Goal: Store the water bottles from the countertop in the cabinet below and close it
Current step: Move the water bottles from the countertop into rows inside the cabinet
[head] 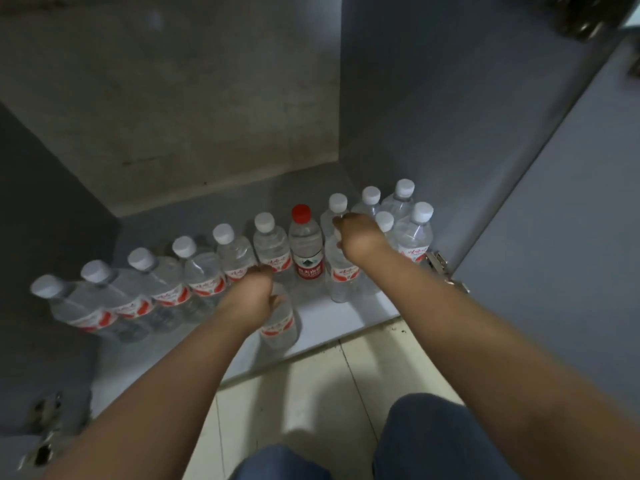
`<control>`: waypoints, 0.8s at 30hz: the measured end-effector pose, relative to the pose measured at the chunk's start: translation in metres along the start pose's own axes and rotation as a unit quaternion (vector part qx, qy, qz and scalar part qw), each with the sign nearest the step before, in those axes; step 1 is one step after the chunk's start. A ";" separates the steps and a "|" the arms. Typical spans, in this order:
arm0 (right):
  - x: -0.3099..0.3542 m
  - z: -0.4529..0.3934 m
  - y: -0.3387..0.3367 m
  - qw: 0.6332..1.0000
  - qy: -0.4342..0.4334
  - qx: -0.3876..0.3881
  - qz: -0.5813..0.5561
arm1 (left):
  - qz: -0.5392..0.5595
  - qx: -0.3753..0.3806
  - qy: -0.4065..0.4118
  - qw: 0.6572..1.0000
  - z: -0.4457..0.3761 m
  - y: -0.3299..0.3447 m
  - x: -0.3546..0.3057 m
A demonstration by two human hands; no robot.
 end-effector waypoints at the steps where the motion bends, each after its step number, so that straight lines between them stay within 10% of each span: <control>1: 0.001 0.000 0.001 1.000 -0.006 -0.001 -0.007 | -0.005 -0.002 0.000 1.000 -0.002 -0.002 -0.002; 24: -0.015 0.001 0.027 0.972 -0.137 -0.176 -0.071 | 0.088 -0.045 -0.012 0.995 -0.078 -0.013 -0.043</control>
Point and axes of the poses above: each hand's wrist, its own z-axis away from the middle knuckle, its own y-axis out of the palm, x = y × z, the point moved 4 cm from there along -z, towards the middle knuckle, and after that the axes turned 13 degrees about y, right-handed, at the moved point
